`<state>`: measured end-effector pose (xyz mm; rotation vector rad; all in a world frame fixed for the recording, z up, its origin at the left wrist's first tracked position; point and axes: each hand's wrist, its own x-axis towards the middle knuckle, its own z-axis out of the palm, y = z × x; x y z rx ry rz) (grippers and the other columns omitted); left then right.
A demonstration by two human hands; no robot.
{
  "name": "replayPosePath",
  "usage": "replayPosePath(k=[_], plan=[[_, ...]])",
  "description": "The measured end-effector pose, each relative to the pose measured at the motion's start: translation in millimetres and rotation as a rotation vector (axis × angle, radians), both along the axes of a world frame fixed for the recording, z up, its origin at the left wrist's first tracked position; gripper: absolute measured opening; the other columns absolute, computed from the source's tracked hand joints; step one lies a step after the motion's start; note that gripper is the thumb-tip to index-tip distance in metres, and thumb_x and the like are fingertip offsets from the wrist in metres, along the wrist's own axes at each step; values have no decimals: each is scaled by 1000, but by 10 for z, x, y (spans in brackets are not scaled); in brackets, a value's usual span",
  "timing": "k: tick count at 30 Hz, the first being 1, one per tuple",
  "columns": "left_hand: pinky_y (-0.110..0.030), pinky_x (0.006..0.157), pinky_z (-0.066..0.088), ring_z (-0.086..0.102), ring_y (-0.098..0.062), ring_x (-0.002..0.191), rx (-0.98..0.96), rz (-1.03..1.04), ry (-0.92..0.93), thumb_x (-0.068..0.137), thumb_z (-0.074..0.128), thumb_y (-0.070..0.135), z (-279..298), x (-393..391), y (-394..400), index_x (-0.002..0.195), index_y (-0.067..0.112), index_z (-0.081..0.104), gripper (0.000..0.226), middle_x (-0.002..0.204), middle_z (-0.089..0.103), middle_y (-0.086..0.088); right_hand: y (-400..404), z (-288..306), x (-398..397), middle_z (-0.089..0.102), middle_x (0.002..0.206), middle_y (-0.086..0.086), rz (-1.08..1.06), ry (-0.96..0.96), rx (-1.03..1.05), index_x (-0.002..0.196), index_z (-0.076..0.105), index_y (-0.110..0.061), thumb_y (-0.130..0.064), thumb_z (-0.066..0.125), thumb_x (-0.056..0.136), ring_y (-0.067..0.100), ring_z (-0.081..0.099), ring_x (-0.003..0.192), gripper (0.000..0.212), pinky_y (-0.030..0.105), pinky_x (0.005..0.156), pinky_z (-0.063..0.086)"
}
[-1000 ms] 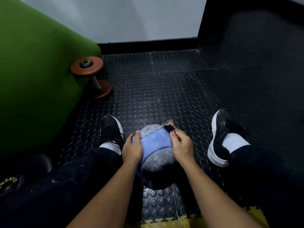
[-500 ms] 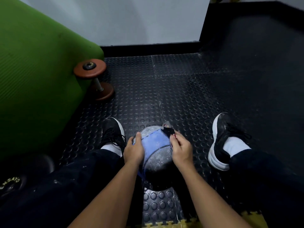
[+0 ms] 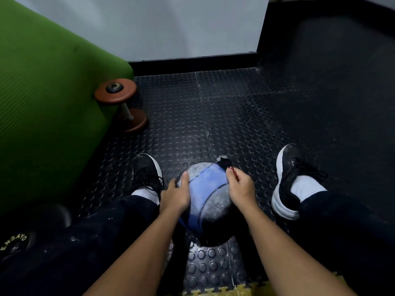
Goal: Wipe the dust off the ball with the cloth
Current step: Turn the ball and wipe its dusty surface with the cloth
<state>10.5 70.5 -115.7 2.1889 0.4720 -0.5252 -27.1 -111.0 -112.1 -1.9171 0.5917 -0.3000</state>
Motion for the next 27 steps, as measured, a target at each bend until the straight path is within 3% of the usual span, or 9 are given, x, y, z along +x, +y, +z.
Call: replayPosePath(k=[4, 7, 13, 16, 19, 21, 23, 25, 27], plan=[[-45, 118, 31, 36, -32, 146, 114, -267, -81, 72, 26, 92, 107, 83, 53, 154, 34, 36, 101, 159, 38, -13, -217, -29, 158, 55, 62, -6, 33, 117, -4, 60, 51, -17, -32, 56, 93, 18, 52, 68, 36, 33, 65, 39], [-48, 124, 20, 20, -19, 154, -46, -487, -276, 72, 38, 92, 47, 65, -28, 156, 41, 28, 99, 168, 23, -1, -317, -29, 159, 60, 66, -3, 98, 130, 14, 68, 58, -14, -31, 57, 93, 16, 54, 68, 30, 31, 64, 40], [-47, 122, 28, 32, -16, 148, -169, -375, -354, 76, 50, 83, -86, 40, -80, 150, 40, 41, 87, 160, 37, 5, -196, -83, -82, 61, 71, -4, -107, 115, 88, 68, 57, -18, -36, 50, 97, 20, 57, 74, 35, 31, 64, 37], [-46, 121, 28, 33, -16, 148, -178, -345, -364, 77, 48, 82, -96, 22, -93, 150, 38, 42, 86, 160, 38, 4, 59, -179, -316, 69, 93, 8, -257, -42, -23, 90, 70, -9, -36, 47, 96, 29, 64, 93, 37, 26, 73, 38], [-46, 122, 27, 32, -16, 148, -157, -328, -372, 78, 45, 82, -112, 36, -103, 150, 38, 42, 85, 160, 38, 2, 301, -242, -494, 63, 129, 9, -152, -251, -176, 124, 66, -5, -34, 44, 95, 18, 57, 120, 47, 24, 104, 41], [-47, 122, 26, 31, -17, 149, -151, -335, -364, 79, 44, 83, -119, 24, -119, 150, 40, 41, 83, 161, 37, 4, 255, -283, -500, 65, 124, 12, -177, -268, -181, 119, 67, -1, -35, 44, 95, 20, 60, 114, 48, 21, 100, 42], [-48, 121, 27, 31, -17, 148, -135, -350, -369, 80, 42, 84, -129, -13, -132, 149, 43, 40, 81, 160, 36, 7, 76, -304, -396, 70, 105, 18, -288, -141, -72, 102, 71, 2, -38, 45, 93, 32, 65, 98, 48, 24, 82, 44], [-48, 121, 26, 30, -18, 148, -119, -347, -377, 80, 41, 84, -132, -53, -136, 150, 43, 39, 81, 161, 35, 7, -117, -293, -264, 72, 97, 20, -342, 76, 97, 89, 72, -4, -36, 50, 95, 36, 65, 93, 38, 32, 77, 43], [-47, 122, 26, 29, -18, 149, -121, -329, -378, 79, 39, 84, -124, -50, -142, 151, 42, 39, 83, 161, 34, 6, -167, -221, -214, 71, 89, 13, -244, 103, 68, 78, 67, -13, -28, 55, 96, 33, 64, 90, 26, 30, 72, 41]])
